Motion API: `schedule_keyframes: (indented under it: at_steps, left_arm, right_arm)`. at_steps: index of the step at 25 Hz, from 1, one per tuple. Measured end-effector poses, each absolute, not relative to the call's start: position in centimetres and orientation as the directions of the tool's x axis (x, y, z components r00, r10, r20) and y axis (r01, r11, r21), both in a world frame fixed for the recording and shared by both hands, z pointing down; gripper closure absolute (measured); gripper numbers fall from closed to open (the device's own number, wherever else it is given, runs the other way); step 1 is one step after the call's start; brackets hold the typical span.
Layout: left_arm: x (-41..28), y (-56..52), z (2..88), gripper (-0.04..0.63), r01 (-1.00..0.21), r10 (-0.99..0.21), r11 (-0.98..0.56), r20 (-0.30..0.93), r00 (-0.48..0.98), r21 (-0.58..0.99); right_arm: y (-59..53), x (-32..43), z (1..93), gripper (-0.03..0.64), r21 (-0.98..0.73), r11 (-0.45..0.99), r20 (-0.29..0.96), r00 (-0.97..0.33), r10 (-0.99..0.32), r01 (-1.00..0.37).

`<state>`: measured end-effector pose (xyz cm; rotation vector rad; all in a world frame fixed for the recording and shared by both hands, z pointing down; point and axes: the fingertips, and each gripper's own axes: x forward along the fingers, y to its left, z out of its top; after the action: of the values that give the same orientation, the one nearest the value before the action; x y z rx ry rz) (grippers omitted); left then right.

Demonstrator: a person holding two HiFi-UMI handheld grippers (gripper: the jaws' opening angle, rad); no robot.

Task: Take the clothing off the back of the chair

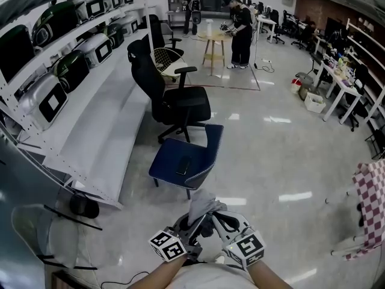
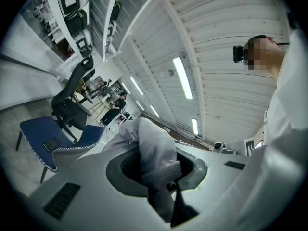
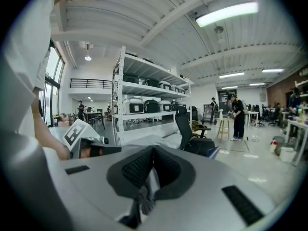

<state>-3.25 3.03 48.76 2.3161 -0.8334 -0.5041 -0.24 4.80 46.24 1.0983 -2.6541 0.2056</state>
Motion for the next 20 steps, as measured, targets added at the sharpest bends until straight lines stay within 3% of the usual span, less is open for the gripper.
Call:
schedule_keyframes:
  at_steps: [20]
  left_arm:
    - [-3.25, 2.96, 49.07, 0.499, -0.434, -0.684, -0.579, -0.121, 0.72, 0.69]
  right_arm:
    - [4.74, -0.21, 46.3, 0.6, -0.036, 0.709, 0.29, -0.687, -0.667, -0.704]
